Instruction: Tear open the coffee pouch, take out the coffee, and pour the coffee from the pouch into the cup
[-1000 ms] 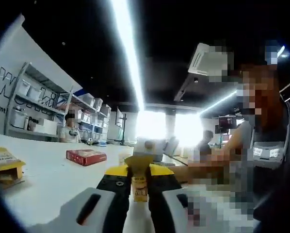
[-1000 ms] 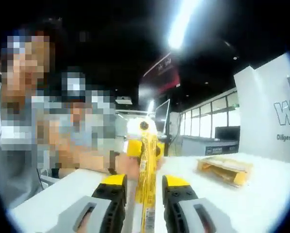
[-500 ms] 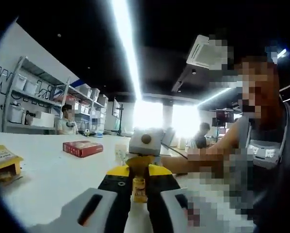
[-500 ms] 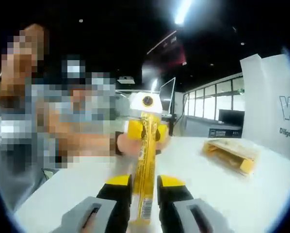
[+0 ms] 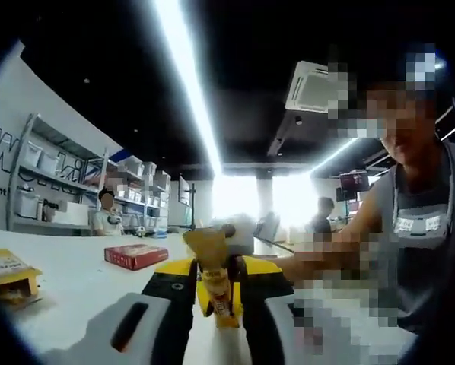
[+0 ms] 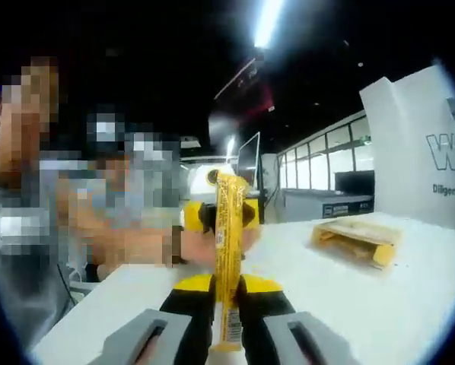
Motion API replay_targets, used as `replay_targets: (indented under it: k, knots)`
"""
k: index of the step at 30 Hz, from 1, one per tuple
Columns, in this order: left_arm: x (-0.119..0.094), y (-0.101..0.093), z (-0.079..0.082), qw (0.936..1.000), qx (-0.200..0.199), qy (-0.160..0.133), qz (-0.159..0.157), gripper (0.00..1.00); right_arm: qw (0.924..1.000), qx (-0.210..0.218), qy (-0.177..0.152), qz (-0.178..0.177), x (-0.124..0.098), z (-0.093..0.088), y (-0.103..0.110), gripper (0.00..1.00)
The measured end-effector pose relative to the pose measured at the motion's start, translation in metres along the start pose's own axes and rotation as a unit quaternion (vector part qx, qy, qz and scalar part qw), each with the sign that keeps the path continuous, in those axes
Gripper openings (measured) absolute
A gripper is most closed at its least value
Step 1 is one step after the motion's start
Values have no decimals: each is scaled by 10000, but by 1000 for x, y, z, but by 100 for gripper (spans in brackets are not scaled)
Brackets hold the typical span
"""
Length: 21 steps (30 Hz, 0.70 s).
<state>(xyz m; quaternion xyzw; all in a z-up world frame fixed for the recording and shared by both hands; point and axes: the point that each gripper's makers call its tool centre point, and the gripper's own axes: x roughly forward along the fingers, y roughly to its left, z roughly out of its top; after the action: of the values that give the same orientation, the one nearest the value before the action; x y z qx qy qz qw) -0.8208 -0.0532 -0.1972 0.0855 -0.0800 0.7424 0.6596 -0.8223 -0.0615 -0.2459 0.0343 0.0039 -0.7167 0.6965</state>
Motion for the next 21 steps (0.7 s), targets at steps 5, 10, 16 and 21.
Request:
replay_targets:
  k: [5, 10, 16, 21]
  knots:
    - [1, 8, -3, 9999, -6, 17, 146, 26, 9996, -18, -234, -138, -1, 9, -2, 12]
    - [3, 17, 3, 9989, -202, -248, 329, 25, 9985, -91, -419, -355, 2, 18, -4, 12]
    - [3, 19, 19, 9951, -325, -716, 598, 24, 9953, -274, -572, -728, 3, 28, -8, 9]
    - [3, 33, 25, 9878, -233, -825, 1300, 23, 9881, -587, -532, -1316, 4, 30, -18, 9]
